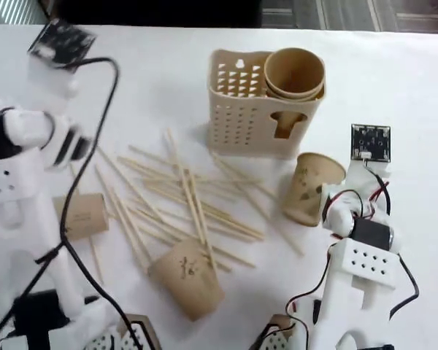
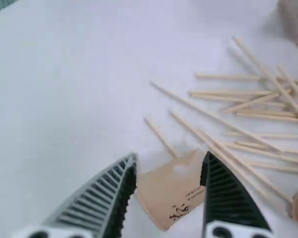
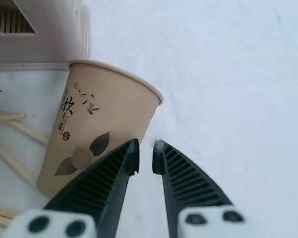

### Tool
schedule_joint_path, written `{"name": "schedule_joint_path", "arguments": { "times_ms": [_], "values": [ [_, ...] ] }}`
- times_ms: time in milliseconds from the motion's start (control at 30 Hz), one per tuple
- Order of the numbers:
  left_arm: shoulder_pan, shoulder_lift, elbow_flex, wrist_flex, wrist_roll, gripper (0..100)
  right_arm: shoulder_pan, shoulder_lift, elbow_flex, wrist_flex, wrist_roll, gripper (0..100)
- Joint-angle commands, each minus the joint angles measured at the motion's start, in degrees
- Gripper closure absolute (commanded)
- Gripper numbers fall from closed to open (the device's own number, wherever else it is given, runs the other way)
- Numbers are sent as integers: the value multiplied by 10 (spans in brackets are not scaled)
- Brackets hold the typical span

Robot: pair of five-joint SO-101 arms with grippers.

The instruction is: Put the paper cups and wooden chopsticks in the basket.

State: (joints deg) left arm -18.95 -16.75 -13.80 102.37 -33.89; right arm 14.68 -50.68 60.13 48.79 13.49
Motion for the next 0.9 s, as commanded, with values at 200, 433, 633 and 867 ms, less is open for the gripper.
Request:
{"name": "schedule_joint_path", "arguments": {
  "times_ms": [200,433,633,867],
  "values": [
    [-136,-24,105,-1,-61,778,-6,-8,11,-30,5,933],
    [-189,-20,160,-3,-73,777,-6,-8,11,-30,5,933],
    [-221,-20,282,-92,-73,777,-6,-8,11,-29,5,933],
    [-223,-20,401,-178,-72,777,-6,-8,11,-29,4,933]
  ]
}}
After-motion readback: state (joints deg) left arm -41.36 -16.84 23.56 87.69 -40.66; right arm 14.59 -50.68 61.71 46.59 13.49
